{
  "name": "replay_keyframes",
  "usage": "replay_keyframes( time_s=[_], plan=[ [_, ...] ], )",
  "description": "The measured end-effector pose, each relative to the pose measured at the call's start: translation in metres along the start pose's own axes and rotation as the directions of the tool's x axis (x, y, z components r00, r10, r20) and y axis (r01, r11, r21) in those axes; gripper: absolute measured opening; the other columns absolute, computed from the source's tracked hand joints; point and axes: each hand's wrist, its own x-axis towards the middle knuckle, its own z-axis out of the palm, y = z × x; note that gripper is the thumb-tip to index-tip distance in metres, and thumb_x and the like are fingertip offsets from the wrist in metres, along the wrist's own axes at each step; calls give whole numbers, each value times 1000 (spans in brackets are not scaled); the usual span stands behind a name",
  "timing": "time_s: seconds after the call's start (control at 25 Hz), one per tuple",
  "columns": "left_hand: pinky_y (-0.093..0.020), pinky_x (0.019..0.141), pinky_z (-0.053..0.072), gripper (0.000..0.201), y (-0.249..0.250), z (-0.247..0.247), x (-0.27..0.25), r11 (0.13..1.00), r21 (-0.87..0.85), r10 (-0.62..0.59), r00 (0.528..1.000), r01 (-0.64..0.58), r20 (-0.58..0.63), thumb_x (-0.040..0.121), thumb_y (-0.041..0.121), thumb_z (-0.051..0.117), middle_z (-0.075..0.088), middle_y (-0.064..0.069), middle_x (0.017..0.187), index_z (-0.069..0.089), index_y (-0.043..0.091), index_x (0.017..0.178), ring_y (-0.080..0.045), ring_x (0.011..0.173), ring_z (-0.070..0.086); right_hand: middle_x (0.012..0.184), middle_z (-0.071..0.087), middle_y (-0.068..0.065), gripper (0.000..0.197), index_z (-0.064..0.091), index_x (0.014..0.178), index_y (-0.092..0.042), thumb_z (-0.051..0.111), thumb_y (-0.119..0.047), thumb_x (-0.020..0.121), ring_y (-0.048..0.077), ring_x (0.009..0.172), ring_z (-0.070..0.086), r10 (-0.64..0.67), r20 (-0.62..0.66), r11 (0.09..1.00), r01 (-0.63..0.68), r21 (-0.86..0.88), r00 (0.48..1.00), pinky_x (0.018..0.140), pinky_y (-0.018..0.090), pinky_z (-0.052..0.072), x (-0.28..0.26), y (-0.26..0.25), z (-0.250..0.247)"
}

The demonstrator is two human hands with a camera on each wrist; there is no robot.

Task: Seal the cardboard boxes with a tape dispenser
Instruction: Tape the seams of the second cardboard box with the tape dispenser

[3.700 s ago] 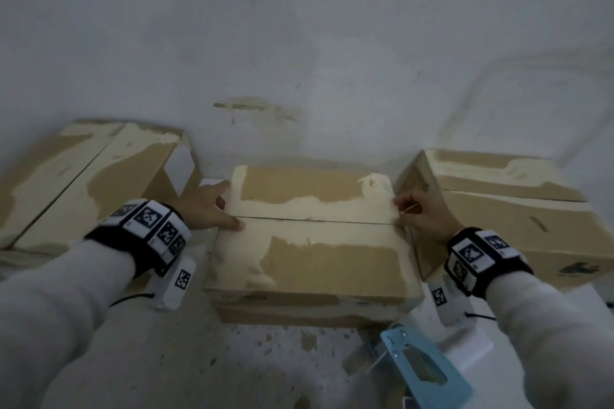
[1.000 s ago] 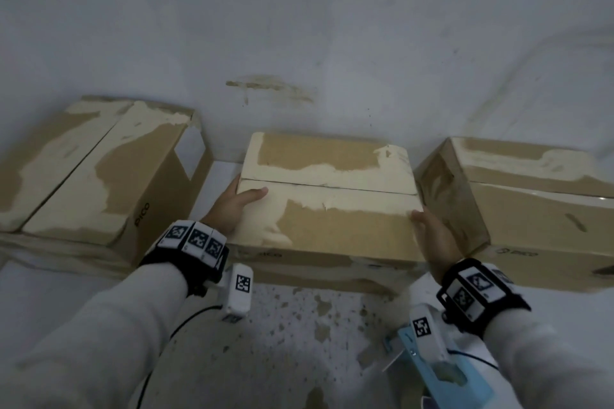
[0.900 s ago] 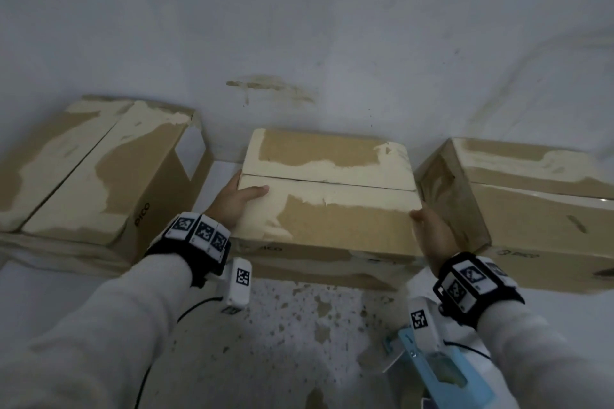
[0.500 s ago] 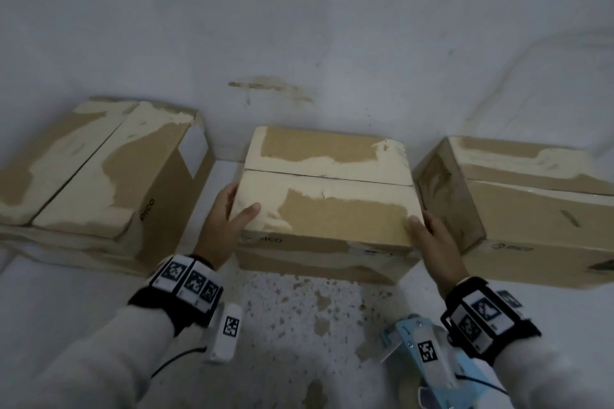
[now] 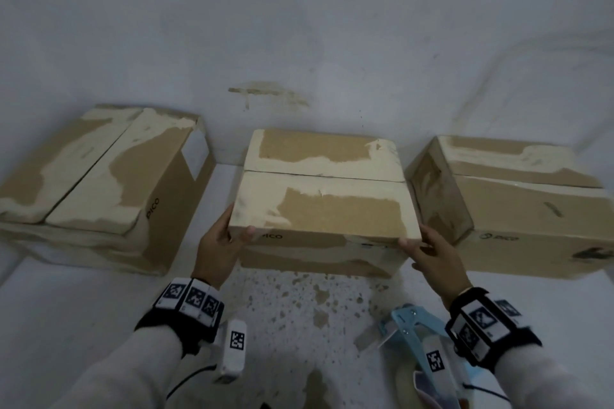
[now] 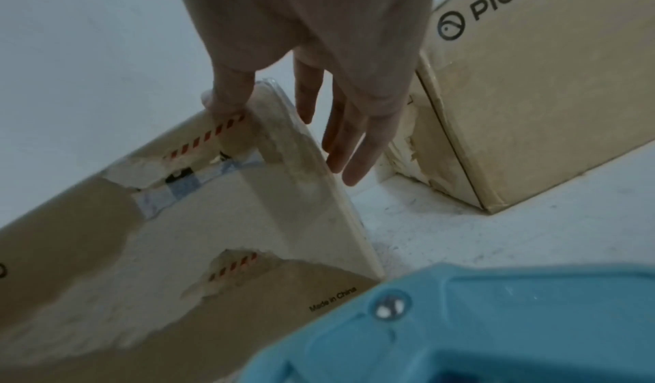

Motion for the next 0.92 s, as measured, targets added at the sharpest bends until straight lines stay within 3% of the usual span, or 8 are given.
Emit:
replay_keyframes(
  time_s=[0.08,0.16,0.32,0.44,0.56,0.68,0.8,0.92],
  plan=[
    [-41,101,46,76,-4,-5,-1,998,-48,-29,999,27,-30,68,55,72,65,3,120,54,18,132,-20,118,58,95,63,-8,39,57,122,-16,66,-16,84,7,86,58,-7,-53,1000,6,-14,999,70,23,49,0,6,-1],
    [-45,101,47,57,-8,-8,3,994,-90,-66,997,62,-45,77,33,69,67,-5,116,56,11,129,-25,115,59,95,65,-5,39,59,121,-17,67,-15,83,13,89,60,42,-61,999,-41,28,997,75,32,51,2,11,-3],
    [-25,84,57,83,-16,-17,5,962,-220,-165,986,161,-1,47,60,82,72,4,107,64,19,117,-12,100,67,104,68,10,35,63,118,-7,66,-8,83,26,100,61,113,-57,983,-103,153,992,78,34,52,2,17,-8],
    [-22,82,57,75,-24,-18,3,947,-252,-218,975,199,-48,66,44,69,63,-11,123,56,4,128,-21,109,62,106,67,13,33,62,118,-5,63,-5,85,24,97,62,131,-54,976,-119,181,990,75,30,53,1,20,-14],
    [-29,87,54,46,-24,-14,3,928,-307,-239,970,212,-51,89,28,55,60,-14,123,54,1,127,-25,112,59,93,65,9,19,56,94,-16,63,-2,84,23,89,62,128,-88,969,-106,222,988,71,33,53,-1,19,-16],
    [-32,85,49,5,-20,-11,4,916,-341,-261,960,213,-102,94,17,52,62,-12,103,53,16,99,-22,92,61,79,63,7,23,46,77,-15,61,1,84,18,76,63,93,-137,974,-62,217,986,68,34,53,-3,20,-14],
    [-28,74,54,21,-17,-11,5,919,-349,-245,958,181,-148,93,14,54,62,-5,84,44,19,75,-16,78,61,69,64,4,21,50,71,-13,63,-2,84,10,65,63,55,-160,986,-28,165,986,62,26,57,-3,19,-13],
    [-22,67,57,25,-18,-12,6,920,-350,-252,949,175,-188,91,14,57,61,-2,75,47,18,69,-9,65,63,72,64,7,17,55,72,-11,62,-4,85,7,64,63,33,-158,992,-14,123,987,60,19,56,-4,21,-10]
  ],
)
